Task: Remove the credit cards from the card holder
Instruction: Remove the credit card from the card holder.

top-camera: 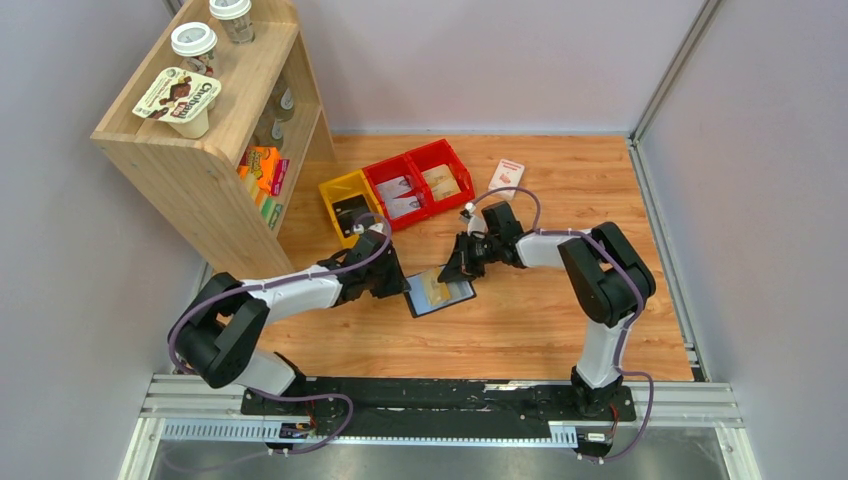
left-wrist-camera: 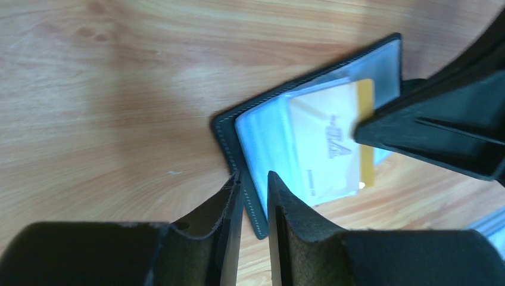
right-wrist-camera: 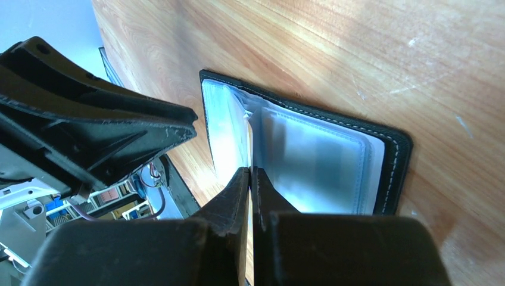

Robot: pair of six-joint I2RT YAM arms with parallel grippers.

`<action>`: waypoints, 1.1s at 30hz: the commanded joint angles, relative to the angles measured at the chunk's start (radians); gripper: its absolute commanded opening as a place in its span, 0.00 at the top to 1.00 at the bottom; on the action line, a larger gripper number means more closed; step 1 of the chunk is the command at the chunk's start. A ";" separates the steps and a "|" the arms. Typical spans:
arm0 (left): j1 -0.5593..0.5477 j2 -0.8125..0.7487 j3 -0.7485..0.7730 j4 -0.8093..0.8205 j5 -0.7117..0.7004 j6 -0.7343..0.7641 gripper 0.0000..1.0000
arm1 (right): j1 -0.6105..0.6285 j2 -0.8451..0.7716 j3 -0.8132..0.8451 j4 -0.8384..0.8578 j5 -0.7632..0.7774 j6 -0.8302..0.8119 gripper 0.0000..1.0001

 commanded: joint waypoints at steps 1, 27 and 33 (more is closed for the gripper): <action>-0.006 -0.024 0.038 0.079 0.091 0.036 0.70 | 0.012 0.012 -0.009 0.073 0.004 0.028 0.94; -0.027 0.124 0.128 0.024 0.097 0.034 0.75 | 0.010 0.018 -0.021 0.113 -0.020 0.038 0.99; -0.027 0.134 0.134 -0.024 0.074 0.038 0.76 | 0.008 0.010 -0.018 0.073 0.023 0.008 1.00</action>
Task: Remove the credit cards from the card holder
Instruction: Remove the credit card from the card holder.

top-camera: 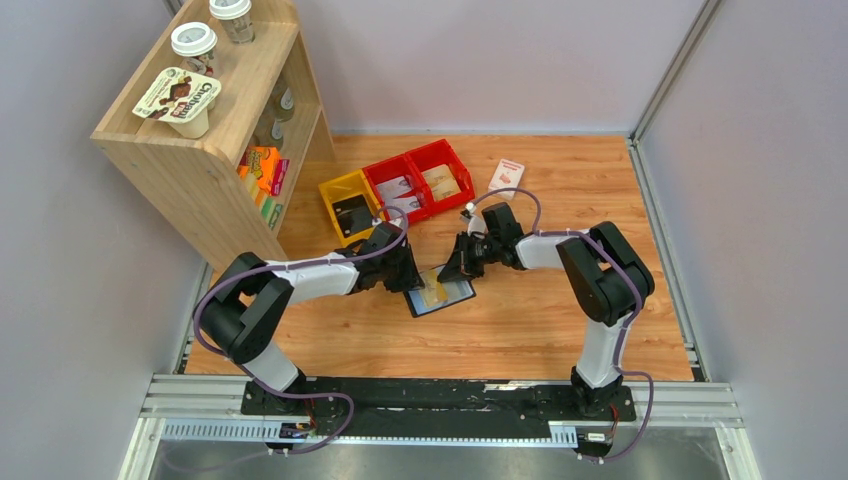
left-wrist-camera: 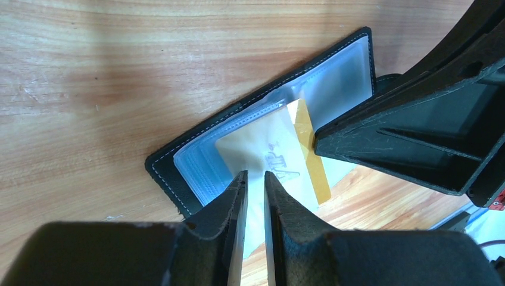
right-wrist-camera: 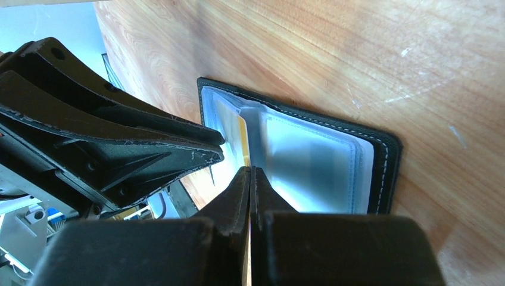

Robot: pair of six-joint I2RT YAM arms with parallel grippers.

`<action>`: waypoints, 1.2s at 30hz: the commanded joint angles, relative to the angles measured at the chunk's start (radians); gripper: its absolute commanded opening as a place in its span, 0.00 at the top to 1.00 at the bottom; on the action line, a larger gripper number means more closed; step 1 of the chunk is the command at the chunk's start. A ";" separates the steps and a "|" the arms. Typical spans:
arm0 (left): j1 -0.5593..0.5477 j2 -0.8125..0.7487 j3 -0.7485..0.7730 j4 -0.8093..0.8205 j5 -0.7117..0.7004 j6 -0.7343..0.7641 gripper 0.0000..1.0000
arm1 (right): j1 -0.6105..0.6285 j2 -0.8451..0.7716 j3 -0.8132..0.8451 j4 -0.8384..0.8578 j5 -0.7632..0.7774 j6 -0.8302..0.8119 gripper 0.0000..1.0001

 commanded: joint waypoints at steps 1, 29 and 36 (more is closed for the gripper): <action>-0.003 -0.012 0.012 -0.066 -0.037 0.004 0.76 | 0.002 0.000 -0.002 0.007 0.018 -0.027 1.00; -0.003 0.039 0.028 -0.106 -0.029 0.006 0.78 | 0.005 0.058 0.017 0.057 -0.068 -0.020 0.92; 0.002 0.037 0.018 -0.111 -0.038 0.001 0.79 | -0.024 0.002 -0.003 0.007 -0.049 -0.061 1.00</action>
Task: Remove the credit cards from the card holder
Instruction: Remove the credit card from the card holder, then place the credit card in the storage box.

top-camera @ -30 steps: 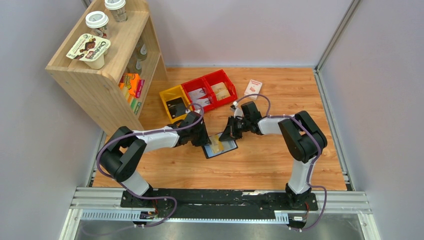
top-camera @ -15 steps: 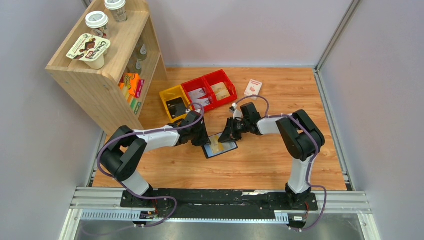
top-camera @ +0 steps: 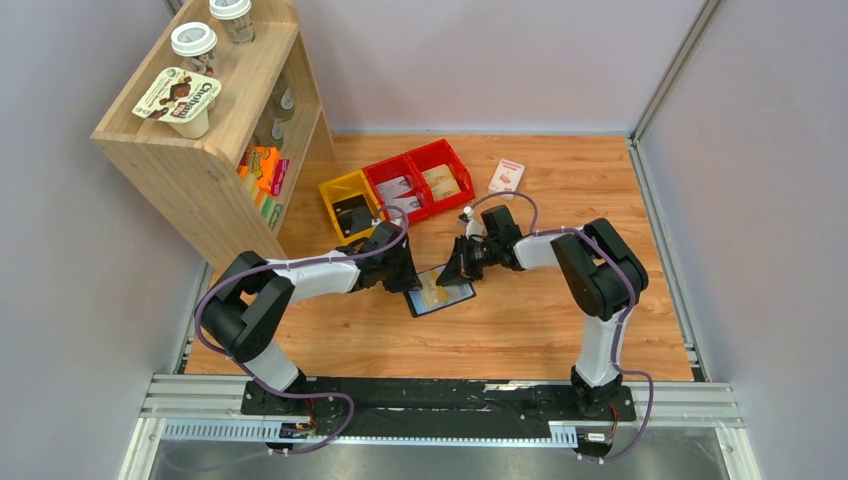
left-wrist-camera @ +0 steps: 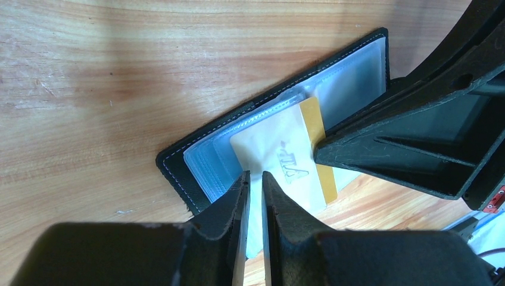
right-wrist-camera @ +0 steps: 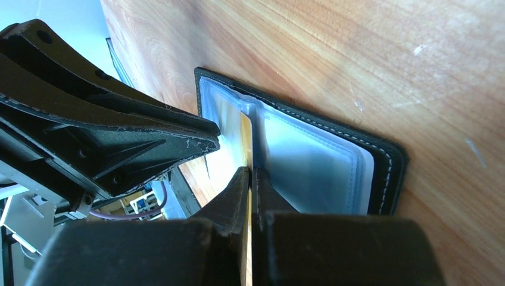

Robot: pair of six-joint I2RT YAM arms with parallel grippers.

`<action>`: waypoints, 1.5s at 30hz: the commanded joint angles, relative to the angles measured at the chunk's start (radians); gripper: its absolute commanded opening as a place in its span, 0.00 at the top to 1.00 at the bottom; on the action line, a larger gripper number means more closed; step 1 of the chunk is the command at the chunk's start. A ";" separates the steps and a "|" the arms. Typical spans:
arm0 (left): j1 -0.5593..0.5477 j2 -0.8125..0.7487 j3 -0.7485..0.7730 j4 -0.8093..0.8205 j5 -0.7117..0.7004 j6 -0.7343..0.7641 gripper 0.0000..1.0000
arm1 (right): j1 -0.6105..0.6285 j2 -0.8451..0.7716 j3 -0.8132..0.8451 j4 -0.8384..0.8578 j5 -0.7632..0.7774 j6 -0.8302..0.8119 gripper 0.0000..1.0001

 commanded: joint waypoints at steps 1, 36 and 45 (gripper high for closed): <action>0.003 0.026 -0.009 -0.054 -0.017 -0.004 0.79 | -0.034 -0.058 -0.008 -0.030 0.015 -0.050 1.00; 0.057 -0.796 -0.035 -0.146 -0.440 0.454 0.22 | -0.091 -0.504 -0.004 -0.050 0.452 0.282 1.00; 0.058 -1.060 -0.057 -0.141 -0.658 0.703 0.21 | -0.073 -0.422 0.083 0.108 0.769 0.476 1.00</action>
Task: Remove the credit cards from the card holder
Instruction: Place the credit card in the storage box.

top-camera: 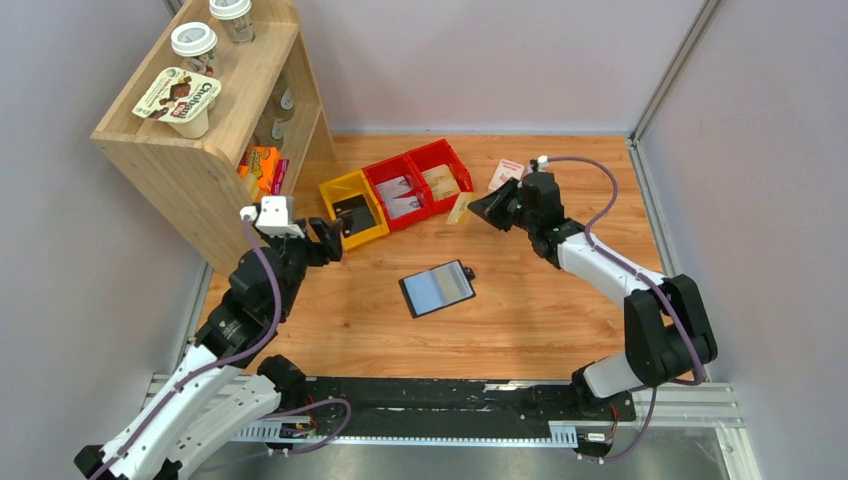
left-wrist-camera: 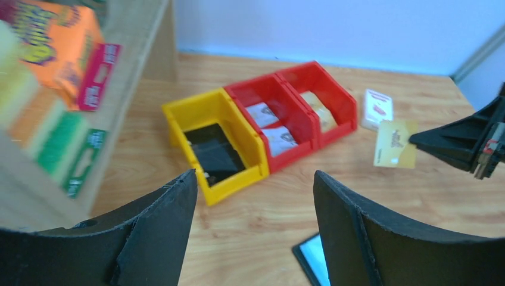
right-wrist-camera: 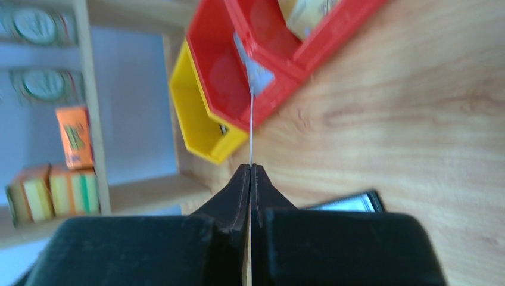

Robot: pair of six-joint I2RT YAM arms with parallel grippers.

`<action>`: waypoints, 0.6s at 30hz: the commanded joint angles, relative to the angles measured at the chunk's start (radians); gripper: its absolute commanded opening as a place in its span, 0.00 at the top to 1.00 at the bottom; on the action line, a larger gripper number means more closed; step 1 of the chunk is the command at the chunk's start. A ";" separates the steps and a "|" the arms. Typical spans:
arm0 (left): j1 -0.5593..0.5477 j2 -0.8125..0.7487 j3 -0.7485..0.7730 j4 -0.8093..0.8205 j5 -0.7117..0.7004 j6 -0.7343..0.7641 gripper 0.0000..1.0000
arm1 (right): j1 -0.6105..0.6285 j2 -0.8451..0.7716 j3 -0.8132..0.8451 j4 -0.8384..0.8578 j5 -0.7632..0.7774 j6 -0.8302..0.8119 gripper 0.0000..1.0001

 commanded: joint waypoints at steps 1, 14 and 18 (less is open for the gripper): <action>0.005 -0.058 -0.003 -0.007 -0.140 0.168 0.21 | 0.020 0.084 0.135 0.126 0.212 0.115 1.00; 0.032 -0.127 -0.052 0.008 -0.361 0.248 0.21 | 0.139 0.481 0.483 0.086 0.609 0.328 1.00; 0.047 -0.130 -0.053 0.007 -0.360 0.245 0.21 | 0.155 0.573 0.573 0.070 0.686 0.362 1.00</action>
